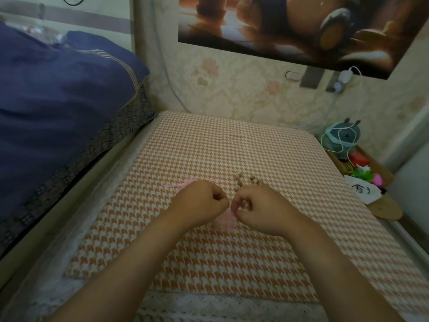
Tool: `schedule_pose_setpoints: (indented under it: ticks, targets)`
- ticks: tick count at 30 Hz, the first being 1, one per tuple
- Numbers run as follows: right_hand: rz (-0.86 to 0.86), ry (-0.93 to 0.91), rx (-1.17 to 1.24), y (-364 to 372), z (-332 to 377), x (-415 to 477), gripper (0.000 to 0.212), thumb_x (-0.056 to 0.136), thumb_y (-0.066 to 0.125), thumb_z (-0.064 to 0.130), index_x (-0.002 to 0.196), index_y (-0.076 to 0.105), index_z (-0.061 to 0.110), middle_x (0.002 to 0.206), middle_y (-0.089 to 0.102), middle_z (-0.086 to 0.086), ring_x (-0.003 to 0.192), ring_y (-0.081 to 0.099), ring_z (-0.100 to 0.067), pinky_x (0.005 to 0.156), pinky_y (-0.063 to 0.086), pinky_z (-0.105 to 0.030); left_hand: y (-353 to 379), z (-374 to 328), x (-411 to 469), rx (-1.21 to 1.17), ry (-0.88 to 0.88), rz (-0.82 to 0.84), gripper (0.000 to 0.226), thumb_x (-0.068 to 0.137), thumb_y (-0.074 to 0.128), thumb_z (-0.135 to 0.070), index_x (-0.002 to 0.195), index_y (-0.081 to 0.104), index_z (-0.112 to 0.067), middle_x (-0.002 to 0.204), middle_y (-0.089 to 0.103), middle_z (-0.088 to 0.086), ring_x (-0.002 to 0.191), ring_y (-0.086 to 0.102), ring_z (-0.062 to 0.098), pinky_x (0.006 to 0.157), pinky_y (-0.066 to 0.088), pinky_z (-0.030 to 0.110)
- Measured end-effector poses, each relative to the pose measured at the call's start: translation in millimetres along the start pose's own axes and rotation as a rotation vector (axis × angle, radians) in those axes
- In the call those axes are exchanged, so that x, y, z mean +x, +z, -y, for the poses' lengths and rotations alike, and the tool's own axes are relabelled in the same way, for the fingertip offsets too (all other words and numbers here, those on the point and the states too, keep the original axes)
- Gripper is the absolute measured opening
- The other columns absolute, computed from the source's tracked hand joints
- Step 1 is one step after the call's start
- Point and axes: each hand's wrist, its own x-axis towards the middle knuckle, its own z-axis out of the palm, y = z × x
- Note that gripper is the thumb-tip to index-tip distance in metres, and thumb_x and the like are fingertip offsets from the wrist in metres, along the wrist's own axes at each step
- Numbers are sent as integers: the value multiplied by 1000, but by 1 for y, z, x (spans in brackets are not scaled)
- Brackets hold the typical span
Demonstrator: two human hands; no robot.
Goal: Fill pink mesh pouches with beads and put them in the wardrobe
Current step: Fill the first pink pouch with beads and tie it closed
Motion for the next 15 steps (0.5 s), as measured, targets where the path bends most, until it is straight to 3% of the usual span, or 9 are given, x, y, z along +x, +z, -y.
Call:
schedule_pose_setpoints:
  ticks: [3, 6, 9, 12, 15]
  targets:
    - [-1, 38, 164, -2, -4, 0, 5, 85, 70, 30, 88, 74, 32, 85, 68, 19, 77, 60, 4, 74, 52, -24, 6, -4, 3, -27, -34, -31, 17, 84, 63, -31, 83, 79, -24, 81, 75, -6, 70, 65, 4, 70, 55, 28]
    - [-129, 126, 363, -6, -20, 0, 16, 88, 69, 23, 98, 70, 36, 89, 69, 15, 74, 64, 3, 70, 55, -22, 8, -3, 5, -35, -34, -17, 16, 87, 63, -25, 92, 78, -27, 89, 73, -11, 74, 62, -1, 65, 49, 18]
    - [-256, 245, 242, -5, -49, -1, 19, 90, 64, 22, 95, 67, 40, 91, 68, 16, 83, 63, 0, 76, 55, -29, 7, 1, 6, -49, -47, -13, 17, 87, 62, -22, 95, 75, -29, 93, 67, -15, 74, 61, -2, 60, 45, 12]
    - [-173, 357, 129, 4, -65, -3, 22, 90, 62, 22, 84, 63, 43, 94, 66, 16, 88, 63, -8, 82, 56, -37, 7, 2, 5, -85, -44, -14, 20, 87, 61, -19, 96, 74, -31, 96, 66, -17, 72, 67, 10, 61, 56, 24]
    - [-78, 404, 43, 15, -63, -1, 12, 87, 68, 30, 87, 64, 41, 94, 65, 16, 87, 62, -10, 78, 56, -35, 10, 2, 4, -113, -33, -19, 19, 87, 61, -18, 96, 73, -30, 96, 69, -13, 71, 68, 12, 65, 58, 28]
